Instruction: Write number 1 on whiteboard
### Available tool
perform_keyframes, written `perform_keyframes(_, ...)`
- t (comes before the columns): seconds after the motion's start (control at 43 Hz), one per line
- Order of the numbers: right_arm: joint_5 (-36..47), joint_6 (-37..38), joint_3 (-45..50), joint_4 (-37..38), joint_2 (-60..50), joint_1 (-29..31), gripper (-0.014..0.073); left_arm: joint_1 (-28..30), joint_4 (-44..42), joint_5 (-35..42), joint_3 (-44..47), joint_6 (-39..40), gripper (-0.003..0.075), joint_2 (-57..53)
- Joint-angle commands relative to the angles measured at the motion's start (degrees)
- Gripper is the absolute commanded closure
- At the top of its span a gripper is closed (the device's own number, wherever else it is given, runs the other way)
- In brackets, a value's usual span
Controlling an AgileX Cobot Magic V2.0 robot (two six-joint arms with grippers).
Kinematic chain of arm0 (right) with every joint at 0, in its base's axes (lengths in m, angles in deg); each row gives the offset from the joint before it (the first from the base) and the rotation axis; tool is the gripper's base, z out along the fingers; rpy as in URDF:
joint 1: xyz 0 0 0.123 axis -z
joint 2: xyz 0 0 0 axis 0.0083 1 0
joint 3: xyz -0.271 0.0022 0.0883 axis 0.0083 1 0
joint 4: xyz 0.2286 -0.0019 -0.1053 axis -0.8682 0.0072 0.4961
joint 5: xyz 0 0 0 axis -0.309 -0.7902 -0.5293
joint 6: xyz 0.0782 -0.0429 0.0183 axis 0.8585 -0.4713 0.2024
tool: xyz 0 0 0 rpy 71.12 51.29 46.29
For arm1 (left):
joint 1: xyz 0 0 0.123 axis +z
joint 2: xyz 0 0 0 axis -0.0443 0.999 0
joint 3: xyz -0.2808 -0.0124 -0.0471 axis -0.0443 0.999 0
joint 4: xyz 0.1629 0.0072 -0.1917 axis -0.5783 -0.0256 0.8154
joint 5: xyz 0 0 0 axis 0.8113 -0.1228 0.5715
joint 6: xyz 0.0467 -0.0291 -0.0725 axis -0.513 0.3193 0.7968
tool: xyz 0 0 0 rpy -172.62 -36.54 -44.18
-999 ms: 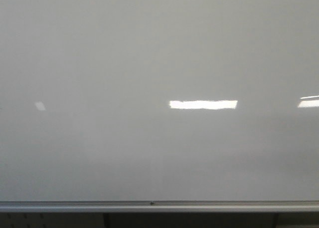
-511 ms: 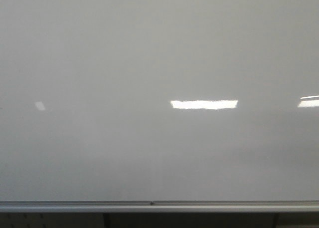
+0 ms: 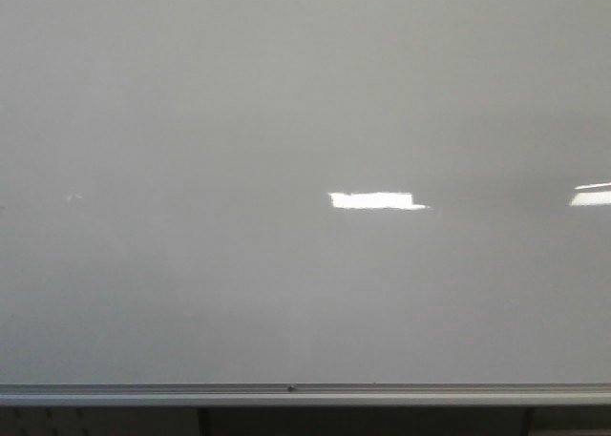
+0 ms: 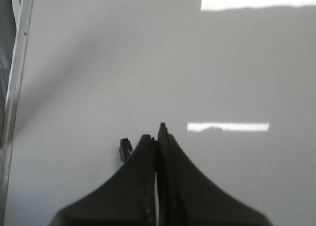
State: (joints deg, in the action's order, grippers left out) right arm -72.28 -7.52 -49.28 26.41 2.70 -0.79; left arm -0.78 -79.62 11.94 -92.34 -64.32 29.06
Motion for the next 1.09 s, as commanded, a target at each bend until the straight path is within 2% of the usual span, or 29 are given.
perform_keyframes(0.0,2.85,0.12,-3.42,-0.67,5.99,0.32,0.0653,-0.37,0.16,1.35,-4.06,0.31,0.0741,6.43)
perform_keyframes(0.139,3.36,0.12,-3.44,-0.67,8.5,0.32,0.0646,-0.37,0.16,1.2,-4.36,0.31,0.0739,9.14)
perform_keyframes(0.186,3.51,0.12,-3.44,-0.67,8.5,0.32,0.0619,-0.61,0.16,1.2,-4.36,0.31,0.0732,9.14)
perform_keyframes(0.232,3.82,0.12,-3.44,-0.67,8.5,0.32,0.0571,-0.61,0.16,1.2,-4.36,0.31,0.0692,9.14)
perform_keyframes(0.325,4.19,0.12,-3.44,-0.67,8.5,0.32,0.039,-0.61,0.16,0.78,-4.36,0.31,0.0514,9.14)
perform_keyframes(0.395,4.19,0.12,-3.44,-0.67,8.5,0.32,0.0249,-0.61,0.16,0.31,-4.36,0.31,0.0316,9.14)
perform_keyframes(0.465,4.19,0.12,-3.44,-0.67,8.5,0.32,0.0153,-0.61,0.16,0.22,-4.36,0.31,0.0152,9.14)
perform_keyframes(0.534,4.19,0.12,-3.44,-0.67,8.5,0.32,0.0106,-0.61,0.16,0.36,-4.36,0.31,0.008,9.14)
perform_keyframes(0.627,4.19,0.12,-3.44,-0.67,8.5,0.32,0.0106,-0.61,0.16,1.15,-4.36,0.31,0.0087,9.37)
perform_keyframes(0.767,4.14,0.12,-3.44,-0.67,8.5,0.32,0.0106,-0.61,0.16,3.03,-4.59,0.31,0.0142,14.27)
perform_keyframes(0.929,4.09,0.12,-3.44,-0.67,8.5,0.32,0.0106,0.28,1.7,7.96,-6.84,0.31,0.0165,27.27)
perform_keyframes(1.069,4.09,0.12,-3.44,-0.67,8.5,0.32,0.0106,4.23,4.75,9.42,-11.44,0.31,0.0165,39.46)
